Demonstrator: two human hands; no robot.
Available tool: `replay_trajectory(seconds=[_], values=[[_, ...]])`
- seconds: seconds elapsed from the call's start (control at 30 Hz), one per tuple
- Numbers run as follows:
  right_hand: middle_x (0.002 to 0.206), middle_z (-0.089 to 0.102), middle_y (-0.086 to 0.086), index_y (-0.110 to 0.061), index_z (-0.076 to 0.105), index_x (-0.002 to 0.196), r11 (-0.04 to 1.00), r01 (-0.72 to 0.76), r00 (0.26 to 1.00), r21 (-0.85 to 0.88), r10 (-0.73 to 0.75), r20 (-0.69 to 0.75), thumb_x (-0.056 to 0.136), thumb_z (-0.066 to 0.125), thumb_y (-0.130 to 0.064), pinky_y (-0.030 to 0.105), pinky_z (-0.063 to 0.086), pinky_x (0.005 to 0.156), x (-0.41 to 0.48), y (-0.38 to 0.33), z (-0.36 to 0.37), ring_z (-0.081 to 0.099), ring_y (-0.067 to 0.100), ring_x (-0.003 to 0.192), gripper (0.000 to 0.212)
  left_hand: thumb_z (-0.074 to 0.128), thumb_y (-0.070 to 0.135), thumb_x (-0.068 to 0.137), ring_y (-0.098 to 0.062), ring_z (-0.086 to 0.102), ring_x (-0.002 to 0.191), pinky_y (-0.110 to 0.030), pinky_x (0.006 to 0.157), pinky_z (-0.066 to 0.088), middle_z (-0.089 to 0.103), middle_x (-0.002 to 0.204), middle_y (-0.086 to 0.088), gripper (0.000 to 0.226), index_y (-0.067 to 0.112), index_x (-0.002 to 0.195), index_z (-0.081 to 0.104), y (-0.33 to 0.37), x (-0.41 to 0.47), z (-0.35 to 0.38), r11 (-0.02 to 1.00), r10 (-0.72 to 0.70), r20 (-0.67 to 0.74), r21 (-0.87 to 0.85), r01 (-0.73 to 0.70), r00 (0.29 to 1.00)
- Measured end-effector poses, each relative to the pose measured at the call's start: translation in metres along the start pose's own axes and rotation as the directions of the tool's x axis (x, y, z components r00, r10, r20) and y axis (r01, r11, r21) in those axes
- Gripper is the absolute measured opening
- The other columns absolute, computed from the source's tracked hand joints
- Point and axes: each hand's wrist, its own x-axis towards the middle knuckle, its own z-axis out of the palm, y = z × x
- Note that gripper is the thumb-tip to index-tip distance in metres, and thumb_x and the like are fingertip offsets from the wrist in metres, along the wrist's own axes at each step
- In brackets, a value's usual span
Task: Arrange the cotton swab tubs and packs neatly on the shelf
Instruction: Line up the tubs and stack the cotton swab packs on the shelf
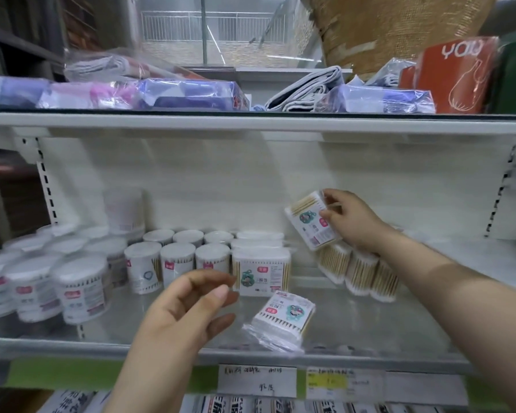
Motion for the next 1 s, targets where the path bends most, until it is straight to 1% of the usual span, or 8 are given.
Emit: replay_trajectory(seconds=[0.13,0.33,0.43,0.53,0.67,0.83,0.9,1.0], values=[[0.125,0.050,0.014,-0.008,0.049,0.135,0.964,0.087,0.992,-0.250,-0.061,0.110,0.090,0.057,-0.007,0.019,0.033,0.092,0.008,0.009,-0.002,0.050,0.027,0.116,0.045,0.077,0.010,0.067,-0.016,0.072,0.082,-0.026,0.064,0.059,0.074,0.086,-0.005,0.012,0.022,0.071,0.075,0.001,0.002,0.003,1.000,-0.003,0.050,0.014,0.003,0.999],[0.131,0.047,0.012,-0.012,0.045,0.139,0.919,0.152,0.970,-0.364,-0.067,0.236,0.092,0.052,-0.006,0.019,0.031,0.095,0.013,0.017,0.000,0.047,0.026,0.121,0.048,0.067,0.002,0.079,-0.014,0.072,0.079,-0.029,0.067,0.060,0.075,0.085,-0.003,0.024,0.022,0.068,0.075,-0.002,0.009,0.009,1.000,-0.013,0.038,0.012,0.012,0.999],[0.133,0.048,0.012,-0.012,0.047,0.138,0.883,0.202,0.947,-0.424,-0.065,0.315,0.091,0.052,-0.005,0.027,0.034,0.102,0.015,0.017,0.005,0.048,0.028,0.121,0.048,0.077,0.007,0.067,-0.014,0.072,0.080,-0.026,0.064,0.059,0.075,0.086,-0.003,0.016,0.022,0.070,0.074,-0.003,0.010,0.011,1.000,-0.014,0.064,0.015,0.013,0.998],[0.134,0.051,0.009,-0.012,0.051,0.135,0.862,0.252,0.934,-0.440,-0.097,0.344,0.088,0.053,-0.002,0.027,0.035,0.102,0.013,0.015,0.014,0.049,0.025,0.122,0.047,0.064,0.008,0.077,-0.016,0.071,0.084,-0.030,0.068,0.057,0.074,0.088,-0.003,0.015,0.019,0.073,0.073,-0.007,0.011,0.010,1.000,-0.019,0.063,0.019,0.018,0.998],[0.124,0.060,0.005,-0.011,0.061,0.124,0.845,0.290,0.934,-0.450,-0.146,0.326,0.089,0.053,-0.001,0.019,0.037,0.090,0.009,0.020,0.033,0.057,0.019,0.110,0.037,0.062,0.007,0.078,-0.015,0.071,0.083,-0.034,0.071,0.053,0.075,0.089,-0.003,0.020,0.021,0.071,0.074,-0.008,0.012,0.010,0.999,-0.029,0.070,0.024,0.028,0.997],[0.104,0.067,0.005,-0.012,0.067,0.110,0.871,0.266,0.949,-0.413,-0.161,0.272,0.085,0.055,0.003,0.021,0.047,0.079,0.012,0.025,0.042,0.061,0.012,0.086,0.032,0.064,0.019,0.064,-0.016,0.071,0.083,-0.033,0.071,0.053,0.075,0.091,-0.004,0.012,0.024,0.068,0.074,-0.010,0.013,0.005,0.999,-0.046,0.064,0.023,0.045,0.997],[0.104,0.067,0.006,-0.011,0.068,0.108,0.870,0.263,0.952,-0.416,-0.165,0.256,0.085,0.056,0.001,0.023,0.046,0.080,0.010,0.025,0.043,0.061,0.015,0.086,0.028,0.064,0.019,0.063,-0.017,0.071,0.084,-0.034,0.072,0.053,0.074,0.092,-0.003,0.012,0.023,0.069,0.074,-0.011,0.013,0.005,0.998,-0.059,0.078,0.024,0.057,0.995],[0.109,0.066,0.010,-0.008,0.067,0.109,0.871,0.251,0.960,-0.422,-0.168,0.224,0.087,0.058,-0.005,0.027,0.043,0.087,0.005,0.022,0.045,0.060,0.024,0.100,0.024,0.064,0.020,0.063,-0.017,0.071,0.085,-0.034,0.073,0.053,0.074,0.092,-0.003,0.013,0.023,0.071,0.074,-0.012,0.012,0.009,0.998,-0.063,0.098,0.033,0.060,0.993]])
